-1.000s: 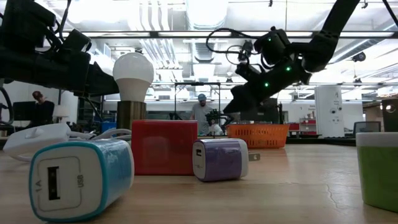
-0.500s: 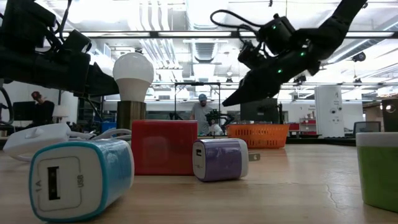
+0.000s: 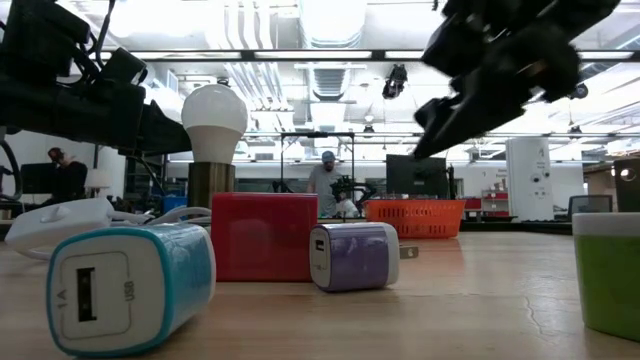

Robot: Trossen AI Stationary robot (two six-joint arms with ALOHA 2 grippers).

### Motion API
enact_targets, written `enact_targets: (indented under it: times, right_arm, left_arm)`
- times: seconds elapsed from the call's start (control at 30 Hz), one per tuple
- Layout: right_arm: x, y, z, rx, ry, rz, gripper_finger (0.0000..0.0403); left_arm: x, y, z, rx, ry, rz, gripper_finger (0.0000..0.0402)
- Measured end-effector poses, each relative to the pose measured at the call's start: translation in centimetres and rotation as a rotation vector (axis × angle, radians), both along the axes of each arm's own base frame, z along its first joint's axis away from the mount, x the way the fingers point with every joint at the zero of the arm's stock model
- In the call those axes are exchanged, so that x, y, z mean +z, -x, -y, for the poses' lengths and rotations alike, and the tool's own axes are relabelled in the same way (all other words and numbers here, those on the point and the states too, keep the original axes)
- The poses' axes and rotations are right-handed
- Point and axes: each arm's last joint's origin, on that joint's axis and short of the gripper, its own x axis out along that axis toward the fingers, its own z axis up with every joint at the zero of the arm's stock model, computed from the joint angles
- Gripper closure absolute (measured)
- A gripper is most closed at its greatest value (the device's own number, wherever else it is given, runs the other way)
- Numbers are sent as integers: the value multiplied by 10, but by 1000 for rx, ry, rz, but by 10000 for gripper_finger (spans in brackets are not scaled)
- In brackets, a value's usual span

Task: Pick & Place Office items
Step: Put the white charger adapter into the orange bin

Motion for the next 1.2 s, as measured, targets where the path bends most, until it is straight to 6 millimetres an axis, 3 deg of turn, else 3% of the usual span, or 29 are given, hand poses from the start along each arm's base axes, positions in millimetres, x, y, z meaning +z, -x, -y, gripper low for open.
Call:
enact_targets:
  times: [0.43, 0.77, 1.2]
  right_arm:
    - [-4, 26, -51, -53, -145, -219, 188]
    - [-9, 40, -66, -95, -190, -352, 188]
    - [-10, 48, -84, -116, -227, -382, 188]
  left_arm:
    - [0, 0, 0, 0, 5, 2, 154]
    - [0, 0, 0, 1, 7, 3, 154]
    - [0, 0, 0, 1, 7, 3, 154]
